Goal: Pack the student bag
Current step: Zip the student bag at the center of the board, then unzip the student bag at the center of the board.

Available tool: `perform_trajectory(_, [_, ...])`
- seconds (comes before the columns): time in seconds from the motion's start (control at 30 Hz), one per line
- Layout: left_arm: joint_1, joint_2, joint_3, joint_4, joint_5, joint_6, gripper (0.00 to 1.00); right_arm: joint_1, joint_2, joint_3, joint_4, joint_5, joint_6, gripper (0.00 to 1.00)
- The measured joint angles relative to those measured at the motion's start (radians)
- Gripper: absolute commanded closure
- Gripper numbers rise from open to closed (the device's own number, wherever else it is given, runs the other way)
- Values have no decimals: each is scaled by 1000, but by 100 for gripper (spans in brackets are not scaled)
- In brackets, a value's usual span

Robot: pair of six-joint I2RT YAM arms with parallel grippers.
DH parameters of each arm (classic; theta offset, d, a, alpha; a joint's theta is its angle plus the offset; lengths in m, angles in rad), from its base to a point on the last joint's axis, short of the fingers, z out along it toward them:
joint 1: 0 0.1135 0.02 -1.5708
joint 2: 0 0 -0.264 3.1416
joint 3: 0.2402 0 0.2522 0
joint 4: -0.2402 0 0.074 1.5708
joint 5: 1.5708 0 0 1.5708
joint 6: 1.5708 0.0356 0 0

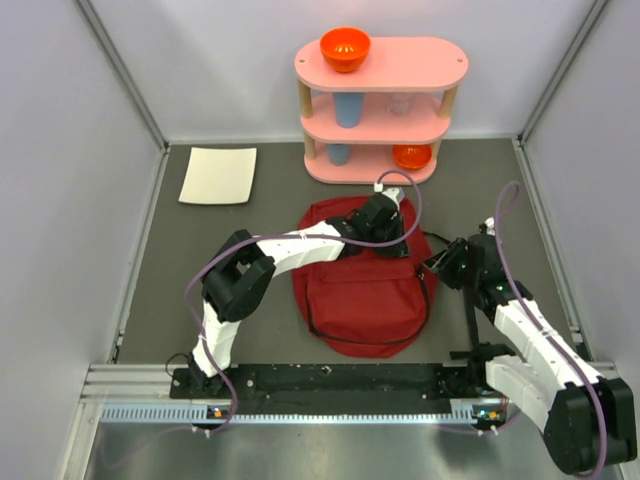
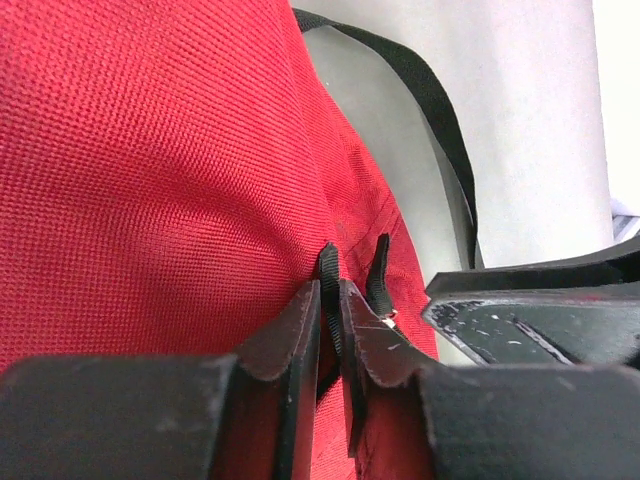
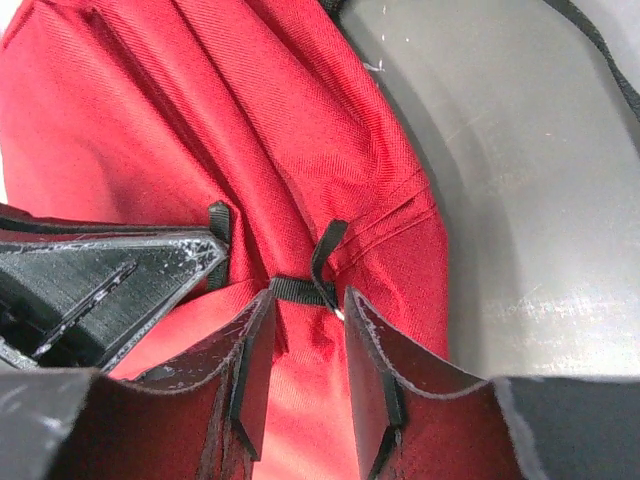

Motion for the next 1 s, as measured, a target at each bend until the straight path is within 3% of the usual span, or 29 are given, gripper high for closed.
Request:
perform_trajectory(0.13, [0, 3, -3, -3, -5, 0, 88, -2, 85, 2, 37, -26, -11, 68])
perform_trajectory(0.2, [0, 2, -9, 3, -9, 0, 97, -6, 142, 2, 53, -50, -11, 68])
perform_trajectory(0.27, [0, -1, -18, 10, -15, 2, 98, -11, 185, 3, 82, -77, -11, 67])
perform_trajectory(0.33, [-1, -5, -27, 20, -18, 6, 92, -16, 224, 12, 108, -105, -10, 66])
perform_trajectory(0.37, [-2, -8, -30, 23, -19, 9, 85, -18, 238, 18, 121, -116, -9, 66])
perform_trajectory(0.4, [-2, -11, -35, 27, -19, 12, 69, -20, 250, 26, 131, -127, -9, 65])
perform_trajectory(0.53, [-7, -40, -65, 52, -15, 19, 57, -22, 271, 51, 167, -154, -8, 65])
perform_trajectory(0.73, [-10, -103, -121, 65, -15, 23, 48, -24, 330, 80, 227, -168, -8, 69])
perform_trajectory(1.0, [-10, -109, -129, 74, -9, 23, 47, -24, 428, 100, 289, -214, -10, 72])
